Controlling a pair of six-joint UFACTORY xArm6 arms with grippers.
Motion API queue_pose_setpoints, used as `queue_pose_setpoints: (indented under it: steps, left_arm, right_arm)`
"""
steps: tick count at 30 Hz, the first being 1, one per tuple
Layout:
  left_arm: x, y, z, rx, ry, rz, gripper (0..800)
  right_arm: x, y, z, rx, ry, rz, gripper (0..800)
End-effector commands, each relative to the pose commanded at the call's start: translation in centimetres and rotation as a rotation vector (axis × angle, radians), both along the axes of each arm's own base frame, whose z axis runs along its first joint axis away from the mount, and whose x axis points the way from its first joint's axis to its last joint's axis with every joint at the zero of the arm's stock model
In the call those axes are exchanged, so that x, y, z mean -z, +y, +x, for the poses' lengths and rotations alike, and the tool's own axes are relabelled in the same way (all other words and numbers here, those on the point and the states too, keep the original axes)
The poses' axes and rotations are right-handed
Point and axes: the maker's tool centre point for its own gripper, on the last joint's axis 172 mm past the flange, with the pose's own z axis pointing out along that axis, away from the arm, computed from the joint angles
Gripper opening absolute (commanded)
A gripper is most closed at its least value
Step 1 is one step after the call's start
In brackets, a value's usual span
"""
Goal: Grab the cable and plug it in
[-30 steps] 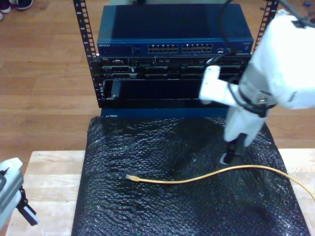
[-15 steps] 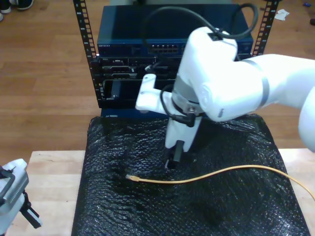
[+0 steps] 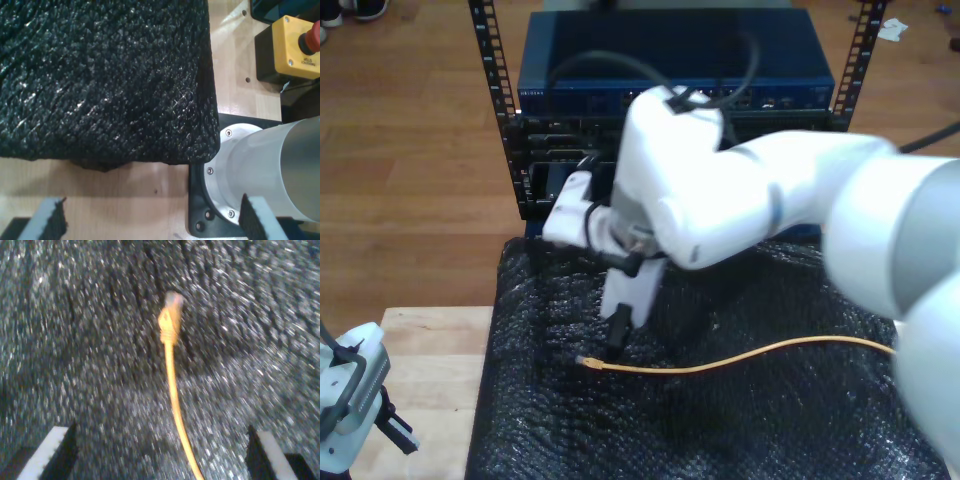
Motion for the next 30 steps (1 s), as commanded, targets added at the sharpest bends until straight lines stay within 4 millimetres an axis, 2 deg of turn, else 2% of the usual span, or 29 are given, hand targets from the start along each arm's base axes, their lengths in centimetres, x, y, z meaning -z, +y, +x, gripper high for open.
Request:
queue_pose_setpoints:
  steps: [5,10,13,23,27,30]
  left_arm:
    - [0.0,0.0,0.0,-0.003,0.001,0.0,800]
    - [0.1,0.0,-0.1,-0.003,0.004,-0.001,800]
    - [0.1,-0.1,-0.1,-0.003,0.005,-0.002,800]
    - [0.2,-0.1,-0.2,-0.002,0.005,-0.003,800]
    - [0.2,-0.1,-0.3,-0.001,0.008,-0.005,800]
    - [0.2,-0.1,-0.3,-0.001,0.008,-0.005,800]
  right_arm:
    - [2.1,1.2,-0.2,0.011,0.015,-0.018,788]
    - [4.1,0.9,-0.1,0.0,0.028,-0.052,779]
    - [5.0,0.1,0.2,-0.024,0.017,-0.089,742]
    - [5.7,-0.1,0.5,-0.043,0.011,-0.113,720]
    - [6.0,0.4,-0.1,-0.061,0.014,-0.121,716]
    - [6.7,0.6,-0.1,-0.045,0.009,-0.121,677]
